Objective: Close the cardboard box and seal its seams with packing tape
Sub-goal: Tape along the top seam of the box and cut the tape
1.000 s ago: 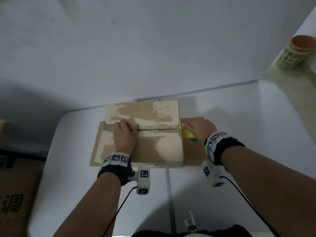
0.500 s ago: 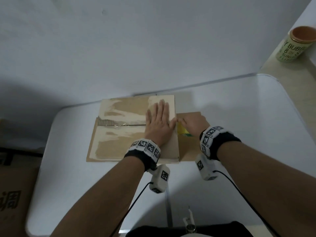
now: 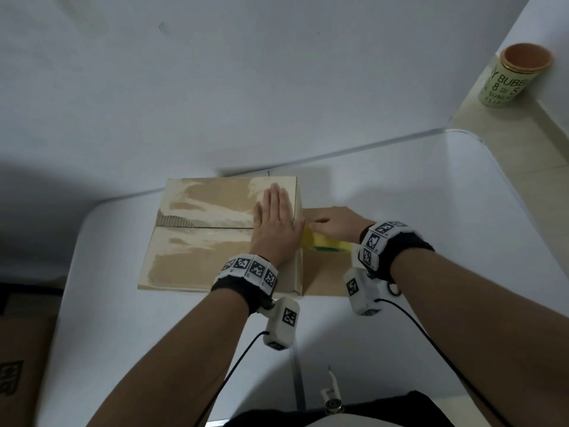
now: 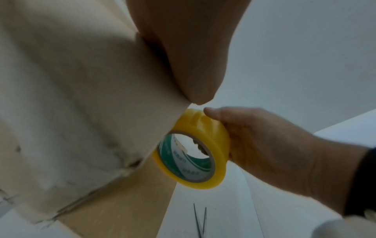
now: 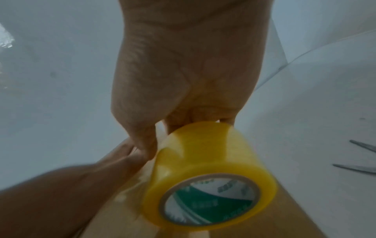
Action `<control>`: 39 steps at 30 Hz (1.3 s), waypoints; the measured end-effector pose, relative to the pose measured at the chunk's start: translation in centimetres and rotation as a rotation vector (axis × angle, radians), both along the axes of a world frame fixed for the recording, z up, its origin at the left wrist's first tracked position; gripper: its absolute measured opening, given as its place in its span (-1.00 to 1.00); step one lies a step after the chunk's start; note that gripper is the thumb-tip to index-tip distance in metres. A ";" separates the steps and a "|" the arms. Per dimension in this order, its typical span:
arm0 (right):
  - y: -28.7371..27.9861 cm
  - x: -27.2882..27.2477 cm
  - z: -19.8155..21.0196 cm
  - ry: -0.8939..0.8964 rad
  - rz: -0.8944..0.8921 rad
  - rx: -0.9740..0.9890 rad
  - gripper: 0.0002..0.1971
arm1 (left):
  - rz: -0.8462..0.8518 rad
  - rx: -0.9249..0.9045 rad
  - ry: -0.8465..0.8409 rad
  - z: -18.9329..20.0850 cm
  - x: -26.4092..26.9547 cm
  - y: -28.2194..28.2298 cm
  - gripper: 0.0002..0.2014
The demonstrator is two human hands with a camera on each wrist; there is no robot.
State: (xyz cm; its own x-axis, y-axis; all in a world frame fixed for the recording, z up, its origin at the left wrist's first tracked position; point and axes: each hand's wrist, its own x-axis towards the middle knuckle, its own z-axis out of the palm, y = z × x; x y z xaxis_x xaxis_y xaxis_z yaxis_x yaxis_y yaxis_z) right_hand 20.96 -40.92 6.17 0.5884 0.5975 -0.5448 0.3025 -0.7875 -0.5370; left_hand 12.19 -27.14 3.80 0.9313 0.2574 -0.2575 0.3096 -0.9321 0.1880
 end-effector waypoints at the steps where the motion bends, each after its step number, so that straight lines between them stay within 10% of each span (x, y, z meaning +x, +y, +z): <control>1: -0.6 0.1 0.1 0.042 -0.003 0.023 -0.54 | 0.003 -0.002 -0.009 0.0 -0.3 0.5 -0.30; 6: -2.2 -0.2 -1.0 0.141 0.077 0.044 -0.50 | 0.004 -0.002 -0.061 -0.3 -1.4 2.3 -0.26; 15: -1.2 -0.4 -1.7 -0.303 0.196 -0.154 -0.47 | -0.030 0.016 0.006 -0.1 -1.3 2.7 -0.08; 25: 1.4 -1.2 -3.9 -0.192 0.174 -0.173 -0.56 | -0.019 0.044 0.003 0.2 -1.5 2.3 -0.12; 32: 0.0 -0.8 -5.6 -0.154 -0.245 -0.069 -0.34 | -0.014 0.047 -0.008 0.1 -1.5 2.2 -0.13; 39: -10.4 -4.4 -9.5 -0.174 -0.897 -0.206 -0.70 | -0.006 0.027 -0.036 -0.3 -1.4 2.2 -0.13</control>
